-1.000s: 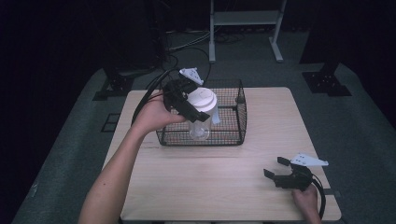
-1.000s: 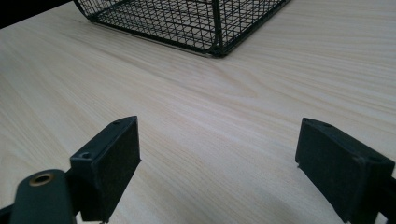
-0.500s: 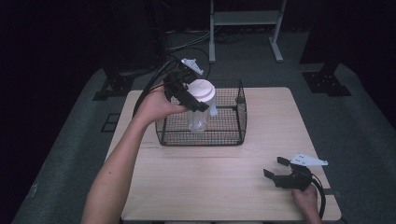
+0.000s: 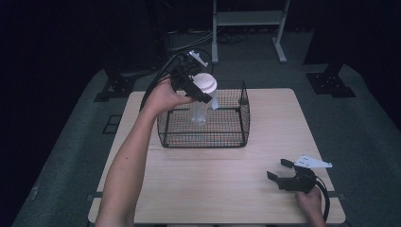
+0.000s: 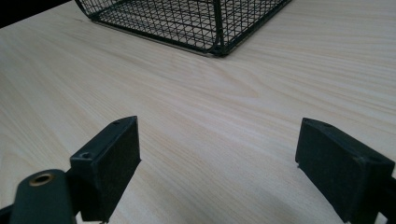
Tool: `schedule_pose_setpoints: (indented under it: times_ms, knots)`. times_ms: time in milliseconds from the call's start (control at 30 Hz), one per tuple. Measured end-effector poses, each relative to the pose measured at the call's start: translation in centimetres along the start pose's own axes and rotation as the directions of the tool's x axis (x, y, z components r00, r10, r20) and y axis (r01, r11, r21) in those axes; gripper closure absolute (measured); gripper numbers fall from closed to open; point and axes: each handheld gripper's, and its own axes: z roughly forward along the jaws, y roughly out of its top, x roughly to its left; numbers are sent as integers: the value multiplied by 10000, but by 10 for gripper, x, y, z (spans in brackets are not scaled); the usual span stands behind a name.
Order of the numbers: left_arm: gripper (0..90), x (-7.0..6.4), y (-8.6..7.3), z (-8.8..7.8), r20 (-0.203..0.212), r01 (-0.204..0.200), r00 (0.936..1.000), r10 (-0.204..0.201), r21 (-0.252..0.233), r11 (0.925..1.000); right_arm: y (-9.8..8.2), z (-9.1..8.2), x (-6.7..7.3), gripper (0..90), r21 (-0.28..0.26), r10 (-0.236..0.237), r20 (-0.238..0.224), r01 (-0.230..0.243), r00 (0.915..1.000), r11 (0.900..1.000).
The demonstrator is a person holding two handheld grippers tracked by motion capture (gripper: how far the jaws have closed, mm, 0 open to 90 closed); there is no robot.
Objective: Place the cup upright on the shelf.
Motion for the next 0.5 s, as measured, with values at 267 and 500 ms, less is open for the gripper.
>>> schedule_pose_setpoints:
  times_ms: [267,500]
  knots:
    - [51,8,0,12,-179,272,9995,-272,3,9996,0,0,0,129,-18,-25,-13,25,10000,10000]
    - [51,14,-3,28,-190,545,9983,-546,-16,9985,0,0,0,129,-7,6,-23,-6,10000,10000]
